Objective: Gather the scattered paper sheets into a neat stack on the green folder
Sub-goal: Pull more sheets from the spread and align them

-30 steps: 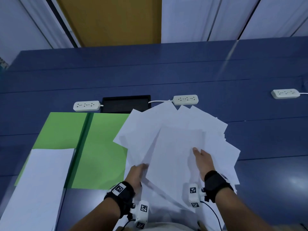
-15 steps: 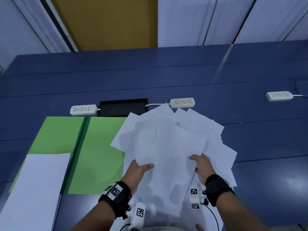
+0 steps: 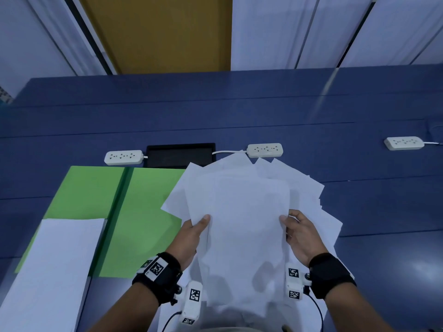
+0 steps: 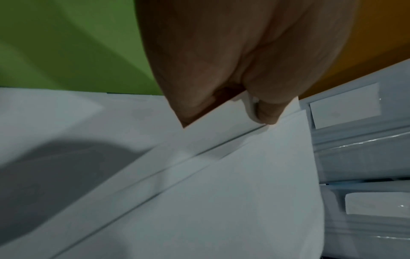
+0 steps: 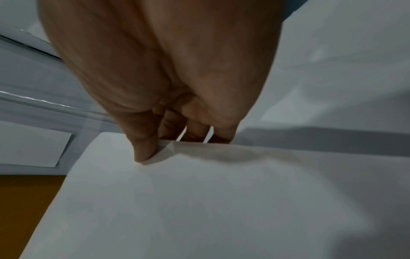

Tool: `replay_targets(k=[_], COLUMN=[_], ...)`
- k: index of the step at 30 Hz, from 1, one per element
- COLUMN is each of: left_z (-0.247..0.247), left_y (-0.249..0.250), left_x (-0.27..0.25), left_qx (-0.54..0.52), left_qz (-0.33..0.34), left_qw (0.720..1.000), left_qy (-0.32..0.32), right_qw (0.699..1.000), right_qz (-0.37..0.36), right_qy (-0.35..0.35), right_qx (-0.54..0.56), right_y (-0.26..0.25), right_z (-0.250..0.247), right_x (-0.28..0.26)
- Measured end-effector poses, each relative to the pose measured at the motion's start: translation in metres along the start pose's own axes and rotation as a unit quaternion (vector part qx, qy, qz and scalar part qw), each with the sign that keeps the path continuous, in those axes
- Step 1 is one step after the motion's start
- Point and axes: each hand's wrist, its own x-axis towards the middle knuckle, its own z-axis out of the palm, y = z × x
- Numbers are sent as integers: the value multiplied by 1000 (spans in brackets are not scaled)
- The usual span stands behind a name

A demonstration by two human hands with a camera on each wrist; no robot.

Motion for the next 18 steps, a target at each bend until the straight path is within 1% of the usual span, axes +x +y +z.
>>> replay_targets(k=[2,4,7,10,13,15,16,17,18], left_z=[5,12,15,12,12,14,13,14,17], left_y=[4,7,8,8,14,20,22,24,28], left_x=[-3,-5,-1,3,2,1,2,1,-2], left_qx=[9,33,71,158,242,296,301,279,237], left_qz=[-1,23,115,195,215,242,247,235,203], left_qw=[1000,999,988,964,943,921,919,930,949], left_qy=[12,33,70,88,83,74,66,49,31], right_qw=[1000,999,999,997,997,997,997,996,996], right_qz=[-11,-27,-50,-64,-60,-54,-52,-50,-49], right_qy=[8,8,-10,-21,-26,-29,-28,-30,-29], right_qx=[-8,-18,-1,31,42,53,56,61,67], right_y=[-2,-6,-16,-21,-21,-20,-19,-18,-16], right_z=[-5,-9,-11,-9,-10,-10,-10,-11,-12], right_x=[0,-4,-12,-18,-20,-20,-20,-19,-19])
